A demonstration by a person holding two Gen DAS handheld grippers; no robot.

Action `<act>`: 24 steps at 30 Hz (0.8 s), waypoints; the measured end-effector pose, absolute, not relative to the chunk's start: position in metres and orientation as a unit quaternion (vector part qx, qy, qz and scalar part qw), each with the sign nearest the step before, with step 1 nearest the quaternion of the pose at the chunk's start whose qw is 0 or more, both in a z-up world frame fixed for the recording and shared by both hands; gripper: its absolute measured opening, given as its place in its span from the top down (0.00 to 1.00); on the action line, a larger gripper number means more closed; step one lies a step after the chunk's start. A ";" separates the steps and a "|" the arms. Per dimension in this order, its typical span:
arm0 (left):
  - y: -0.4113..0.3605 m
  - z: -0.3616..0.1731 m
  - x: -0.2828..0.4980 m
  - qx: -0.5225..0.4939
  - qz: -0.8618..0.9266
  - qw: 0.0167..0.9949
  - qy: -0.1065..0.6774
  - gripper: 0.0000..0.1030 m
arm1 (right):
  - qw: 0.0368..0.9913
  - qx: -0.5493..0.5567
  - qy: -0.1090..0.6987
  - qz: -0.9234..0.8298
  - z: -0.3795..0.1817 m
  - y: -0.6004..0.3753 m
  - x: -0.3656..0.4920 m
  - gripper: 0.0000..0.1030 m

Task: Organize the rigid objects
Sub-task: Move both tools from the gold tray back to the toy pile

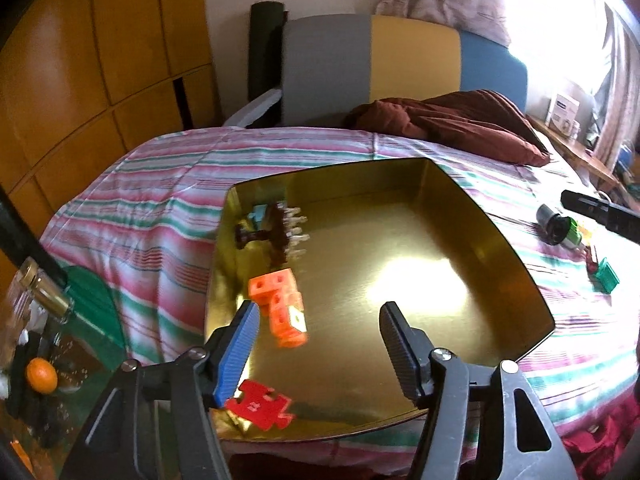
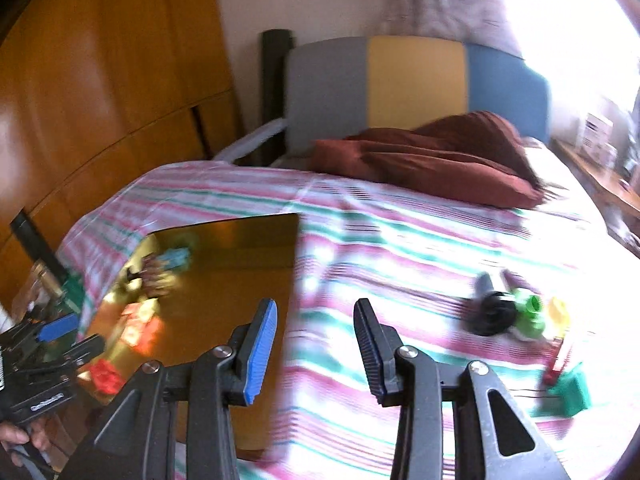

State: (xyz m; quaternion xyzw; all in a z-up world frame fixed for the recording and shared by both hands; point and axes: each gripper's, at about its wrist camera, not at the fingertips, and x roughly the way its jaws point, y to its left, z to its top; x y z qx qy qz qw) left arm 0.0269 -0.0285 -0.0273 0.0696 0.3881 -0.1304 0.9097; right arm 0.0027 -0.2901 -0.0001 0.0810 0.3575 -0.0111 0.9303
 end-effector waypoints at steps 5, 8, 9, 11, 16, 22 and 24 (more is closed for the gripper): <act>-0.047 -0.027 0.027 0.081 -0.151 0.906 0.388 0.38 | 0.929 0.093 0.350 -0.073 0.006 -0.349 -0.010 0.61; -0.058 -0.025 0.027 0.086 -0.165 0.903 0.388 0.38 | 0.926 0.106 0.343 -0.118 0.008 -0.391 -0.019 0.61; -0.063 -0.025 0.027 0.089 -0.173 0.901 0.388 0.38 | 0.924 0.113 0.340 -0.133 0.008 -0.404 -0.022 0.61; -0.074 -0.023 0.026 0.092 -0.190 0.897 0.388 0.38 | 0.920 0.129 0.331 -0.165 0.008 -0.433 -0.030 0.61; -0.101 -0.021 0.024 0.103 -0.226 0.885 0.393 0.38 | 0.902 0.169 0.311 -0.246 -0.002 -0.499 -0.053 0.60; -0.140 -0.018 0.024 0.110 -0.265 0.868 0.405 0.38 | 0.856 0.254 0.313 -0.323 -0.042 -0.561 -0.088 0.60; -0.155 -0.018 0.023 0.114 -0.278 0.864 0.405 0.38 | 0.841 0.297 0.315 -0.324 -0.048 -0.576 -0.093 0.60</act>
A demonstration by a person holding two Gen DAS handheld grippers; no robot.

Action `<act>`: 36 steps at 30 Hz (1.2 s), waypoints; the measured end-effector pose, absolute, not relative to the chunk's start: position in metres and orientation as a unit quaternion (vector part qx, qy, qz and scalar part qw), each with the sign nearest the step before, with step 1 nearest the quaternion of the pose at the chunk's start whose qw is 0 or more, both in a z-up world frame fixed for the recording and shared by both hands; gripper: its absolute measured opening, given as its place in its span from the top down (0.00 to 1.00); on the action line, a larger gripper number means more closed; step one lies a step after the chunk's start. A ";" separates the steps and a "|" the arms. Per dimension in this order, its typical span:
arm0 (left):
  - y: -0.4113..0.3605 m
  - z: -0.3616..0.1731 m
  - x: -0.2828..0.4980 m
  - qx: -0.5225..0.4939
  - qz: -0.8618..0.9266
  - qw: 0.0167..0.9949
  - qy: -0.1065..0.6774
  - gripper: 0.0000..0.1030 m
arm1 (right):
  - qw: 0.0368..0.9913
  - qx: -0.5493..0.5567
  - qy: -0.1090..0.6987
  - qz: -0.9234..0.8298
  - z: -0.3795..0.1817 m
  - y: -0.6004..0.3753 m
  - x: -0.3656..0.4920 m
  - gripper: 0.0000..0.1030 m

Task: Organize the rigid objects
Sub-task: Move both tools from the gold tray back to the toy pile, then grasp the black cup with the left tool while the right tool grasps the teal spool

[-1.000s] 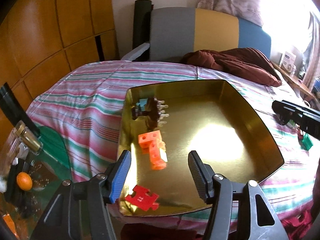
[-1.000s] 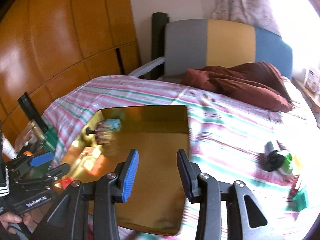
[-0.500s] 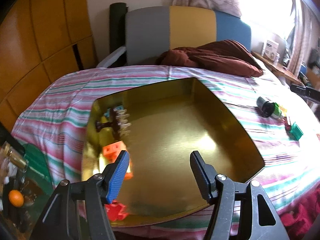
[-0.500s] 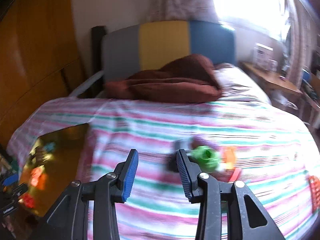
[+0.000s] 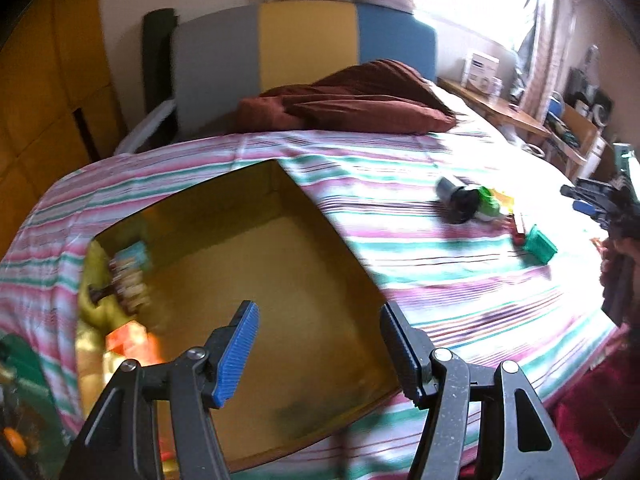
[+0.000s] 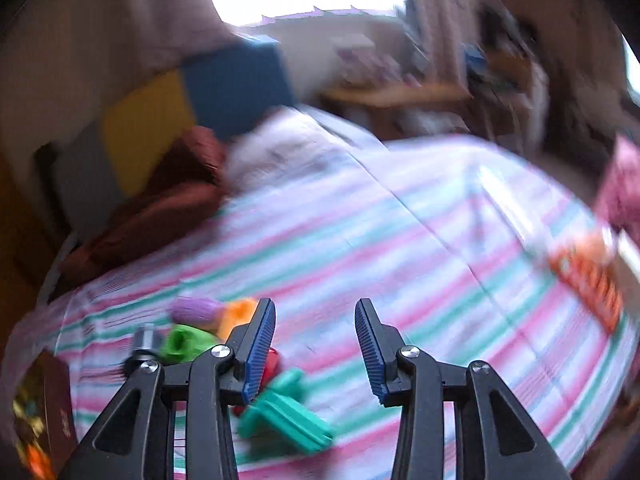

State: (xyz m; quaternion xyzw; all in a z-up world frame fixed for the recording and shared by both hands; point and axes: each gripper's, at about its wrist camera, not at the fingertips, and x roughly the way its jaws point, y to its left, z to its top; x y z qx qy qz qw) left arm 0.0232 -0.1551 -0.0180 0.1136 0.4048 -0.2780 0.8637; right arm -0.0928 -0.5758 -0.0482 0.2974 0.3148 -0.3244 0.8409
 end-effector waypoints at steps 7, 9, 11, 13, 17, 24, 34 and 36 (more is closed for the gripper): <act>-0.220 -0.019 0.031 0.101 -0.323 0.836 0.432 0.31 | 0.835 0.337 0.307 -0.307 -0.051 -0.584 -0.092 0.59; -0.236 -0.021 0.037 0.092 -0.331 0.827 0.445 0.31 | 0.838 0.335 0.311 -0.297 -0.051 -0.579 -0.087 0.59; -0.254 -0.023 0.045 0.083 -0.342 0.817 0.457 0.30 | 0.842 0.334 0.312 -0.287 -0.048 -0.574 -0.084 0.59; -0.273 -0.024 0.055 0.073 -0.347 0.809 0.469 0.26 | 0.843 0.337 0.314 -0.278 -0.048 -0.571 -0.083 0.59; -0.305 -0.029 0.073 0.051 -0.357 0.795 0.488 0.19 | 0.842 0.349 0.313 -0.266 -0.048 -0.571 -0.083 0.59; -0.362 -0.044 0.110 0.022 -0.359 0.780 0.512 0.19 | 0.839 0.370 0.311 -0.248 -0.049 -0.573 -0.083 0.58; -0.412 -0.086 0.148 -0.010 -0.346 0.754 0.558 0.25 | 0.838 0.383 0.309 -0.235 -0.050 -0.576 -0.081 0.58; -0.416 -0.098 0.149 -0.017 -0.354 0.742 0.570 0.38 | 0.837 0.383 0.311 -0.236 -0.051 -0.577 -0.081 0.58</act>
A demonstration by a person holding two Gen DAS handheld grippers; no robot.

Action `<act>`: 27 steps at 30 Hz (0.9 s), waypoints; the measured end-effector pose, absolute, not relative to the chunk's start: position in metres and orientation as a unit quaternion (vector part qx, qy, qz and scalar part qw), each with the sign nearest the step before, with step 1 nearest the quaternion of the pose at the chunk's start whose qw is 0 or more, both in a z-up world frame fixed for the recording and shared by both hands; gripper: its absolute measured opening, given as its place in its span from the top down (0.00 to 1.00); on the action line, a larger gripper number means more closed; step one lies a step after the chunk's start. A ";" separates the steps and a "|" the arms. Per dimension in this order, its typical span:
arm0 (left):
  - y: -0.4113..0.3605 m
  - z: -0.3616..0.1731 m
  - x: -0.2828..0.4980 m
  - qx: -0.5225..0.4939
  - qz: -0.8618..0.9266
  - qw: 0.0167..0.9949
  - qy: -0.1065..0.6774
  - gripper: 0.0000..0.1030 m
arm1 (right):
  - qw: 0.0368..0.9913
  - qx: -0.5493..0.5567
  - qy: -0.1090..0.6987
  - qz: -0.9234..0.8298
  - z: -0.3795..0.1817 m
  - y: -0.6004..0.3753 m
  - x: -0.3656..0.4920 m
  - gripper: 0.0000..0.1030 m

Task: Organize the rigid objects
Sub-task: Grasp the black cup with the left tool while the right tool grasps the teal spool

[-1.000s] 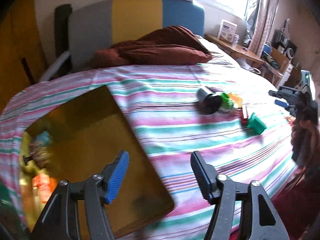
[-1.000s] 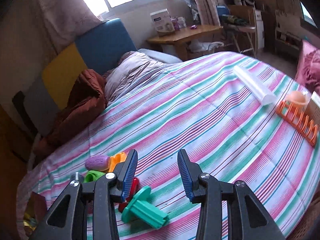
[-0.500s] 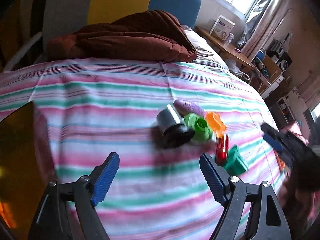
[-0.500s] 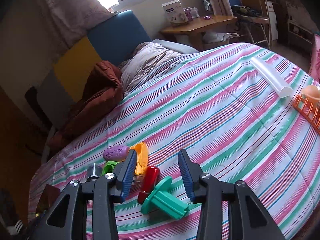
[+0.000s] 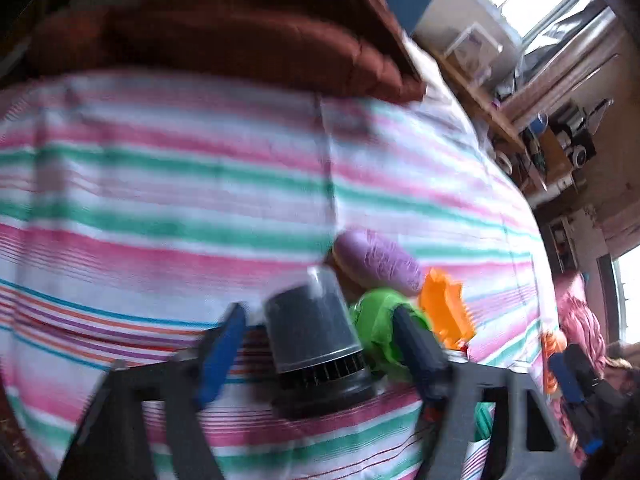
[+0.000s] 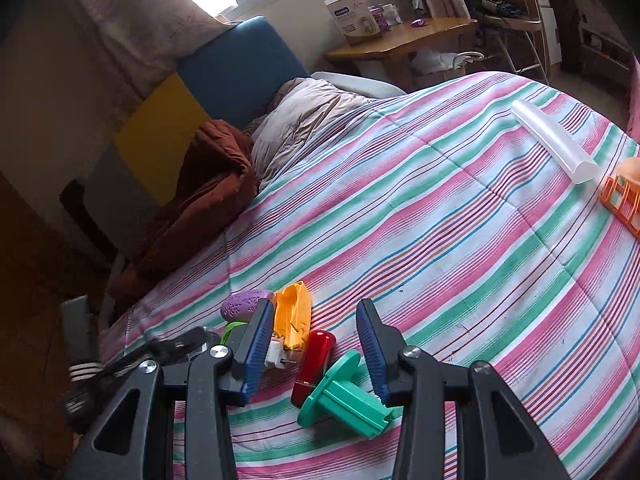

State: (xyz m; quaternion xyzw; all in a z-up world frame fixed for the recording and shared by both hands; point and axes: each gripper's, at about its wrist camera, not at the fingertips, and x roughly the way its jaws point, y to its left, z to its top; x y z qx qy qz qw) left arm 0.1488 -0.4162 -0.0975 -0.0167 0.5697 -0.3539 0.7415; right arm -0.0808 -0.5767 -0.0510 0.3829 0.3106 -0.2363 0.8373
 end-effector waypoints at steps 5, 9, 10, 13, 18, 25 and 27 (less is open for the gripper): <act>-0.398 -0.094 0.141 -0.015 -0.359 0.747 0.559 0.58 | 0.834 0.381 0.322 -0.234 -0.055 -0.578 -0.078 0.58; -0.374 -0.093 0.126 0.000 -0.358 0.751 0.555 0.58 | 0.833 0.379 0.335 -0.226 -0.059 -0.576 -0.074 0.58; -0.369 -0.092 0.121 0.007 -0.358 0.753 0.552 0.58 | 0.832 0.378 0.340 -0.222 -0.060 -0.576 -0.073 0.58; -0.354 -0.089 0.098 0.046 -0.361 0.758 0.541 0.58 | 0.825 0.383 0.362 -0.203 -0.068 -0.577 -0.068 0.58; -0.338 -0.085 0.064 0.092 -0.376 0.762 0.520 0.58 | 0.815 0.359 0.421 -0.171 -0.081 -0.570 -0.055 0.58; -0.311 -0.083 0.027 0.117 -0.388 0.760 0.508 0.58 | 0.823 0.246 0.491 -0.141 -0.087 -0.539 -0.044 0.40; -0.306 -0.083 0.022 0.121 -0.387 0.762 0.506 0.58 | 0.824 0.213 0.505 -0.147 -0.089 -0.533 -0.044 0.40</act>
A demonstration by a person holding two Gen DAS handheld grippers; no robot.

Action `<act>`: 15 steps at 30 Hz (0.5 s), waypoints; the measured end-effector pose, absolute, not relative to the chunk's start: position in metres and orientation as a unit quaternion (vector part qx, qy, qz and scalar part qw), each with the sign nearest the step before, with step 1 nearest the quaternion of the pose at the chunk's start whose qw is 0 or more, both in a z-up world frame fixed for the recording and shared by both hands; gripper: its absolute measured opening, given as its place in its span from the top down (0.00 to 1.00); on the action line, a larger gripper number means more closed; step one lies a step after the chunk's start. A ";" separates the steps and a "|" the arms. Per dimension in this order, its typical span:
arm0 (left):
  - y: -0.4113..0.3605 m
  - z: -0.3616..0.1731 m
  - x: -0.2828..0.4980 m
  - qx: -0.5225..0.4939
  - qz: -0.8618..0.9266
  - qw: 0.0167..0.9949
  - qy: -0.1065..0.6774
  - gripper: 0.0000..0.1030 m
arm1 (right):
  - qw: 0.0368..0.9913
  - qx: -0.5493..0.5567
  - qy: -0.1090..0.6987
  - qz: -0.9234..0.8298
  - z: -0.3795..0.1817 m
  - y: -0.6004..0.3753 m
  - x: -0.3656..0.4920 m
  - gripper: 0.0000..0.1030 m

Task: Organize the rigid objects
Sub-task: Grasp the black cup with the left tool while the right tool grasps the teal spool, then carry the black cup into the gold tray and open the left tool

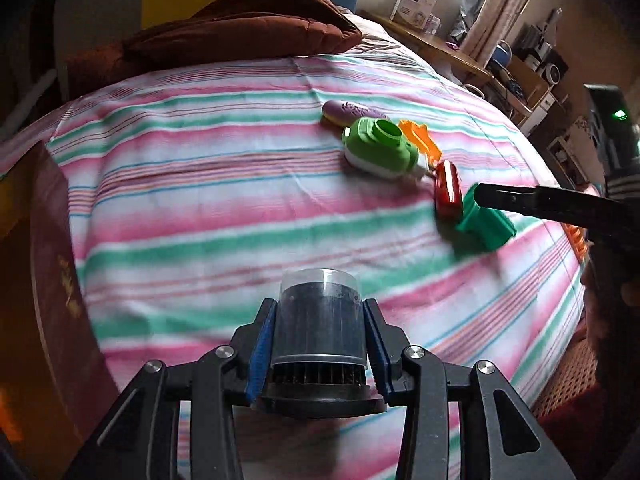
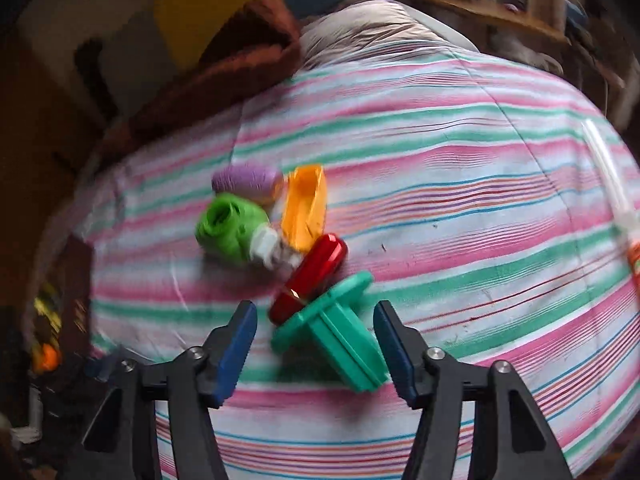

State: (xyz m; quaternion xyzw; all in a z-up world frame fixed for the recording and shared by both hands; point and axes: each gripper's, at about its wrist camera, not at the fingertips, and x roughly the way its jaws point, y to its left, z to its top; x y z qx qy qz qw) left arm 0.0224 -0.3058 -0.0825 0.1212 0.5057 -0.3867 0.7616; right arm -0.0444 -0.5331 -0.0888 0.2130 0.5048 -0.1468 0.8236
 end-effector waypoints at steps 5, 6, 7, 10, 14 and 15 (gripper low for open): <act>-0.299 -0.084 0.015 0.120 -0.384 0.764 0.505 0.58 | 0.816 0.162 0.534 -0.151 -0.098 -0.525 -0.045 0.40; -0.299 -0.084 0.014 0.120 -0.384 0.765 0.504 0.58 | 0.812 0.156 0.541 -0.154 -0.102 -0.525 -0.043 0.40; -0.299 -0.085 0.012 0.121 -0.384 0.766 0.501 0.58 | 0.808 0.144 0.548 -0.160 -0.107 -0.524 -0.040 0.40; -0.302 -0.085 0.010 0.126 -0.384 0.771 0.492 0.58 | 0.802 0.119 0.566 -0.150 -0.117 -0.517 -0.033 0.70; -0.300 -0.084 0.006 0.119 -0.389 0.771 0.490 0.58 | 0.810 0.097 0.559 -0.151 -0.119 -0.508 -0.030 0.71; -0.298 -0.082 0.004 0.117 -0.390 0.772 0.488 0.58 | 0.810 0.095 0.559 -0.152 -0.120 -0.507 -0.029 0.71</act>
